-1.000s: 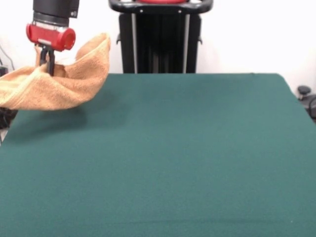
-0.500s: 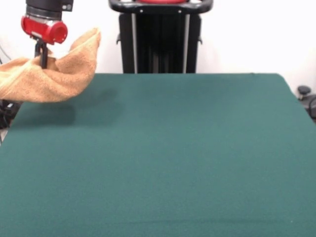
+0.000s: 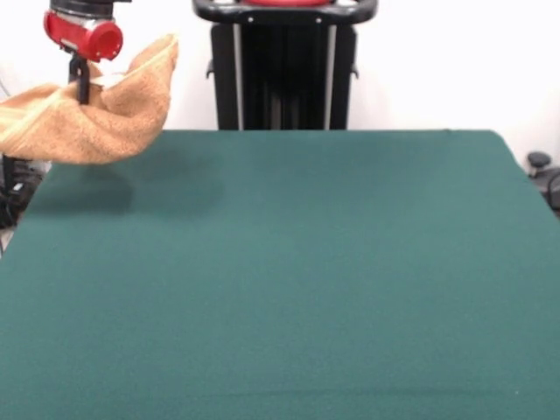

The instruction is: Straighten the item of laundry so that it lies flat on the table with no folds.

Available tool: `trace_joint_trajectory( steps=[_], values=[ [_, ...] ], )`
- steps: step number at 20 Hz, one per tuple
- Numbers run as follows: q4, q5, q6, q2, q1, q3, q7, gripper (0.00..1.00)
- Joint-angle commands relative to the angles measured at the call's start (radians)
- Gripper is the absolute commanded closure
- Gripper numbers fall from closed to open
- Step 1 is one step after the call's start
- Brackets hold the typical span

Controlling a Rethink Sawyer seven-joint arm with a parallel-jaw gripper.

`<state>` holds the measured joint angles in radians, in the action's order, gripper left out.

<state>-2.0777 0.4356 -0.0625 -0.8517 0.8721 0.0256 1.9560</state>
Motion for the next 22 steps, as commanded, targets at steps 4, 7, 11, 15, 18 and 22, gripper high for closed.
trace_joint_trajectory(
  steps=[4, 7, 11, 15, 18, 22],
  values=[
    [-0.096, -0.197, -0.162, 0.078, 0.139, 0.157, 0.186, 1.0],
    [-0.027, -0.096, -0.097, 0.078, 0.167, 0.183, 0.055, 1.0],
    [0.095, 0.249, 0.219, 0.0, 0.1, 0.159, -0.109, 1.0],
    [0.057, 0.033, -0.036, 0.133, 0.22, 0.21, 0.085, 1.0],
    [0.069, -0.082, -0.2, 0.201, 0.304, 0.285, 0.086, 1.0],
    [0.145, -0.104, -0.241, 0.236, 0.329, 0.292, 0.017, 1.0]
  ],
)
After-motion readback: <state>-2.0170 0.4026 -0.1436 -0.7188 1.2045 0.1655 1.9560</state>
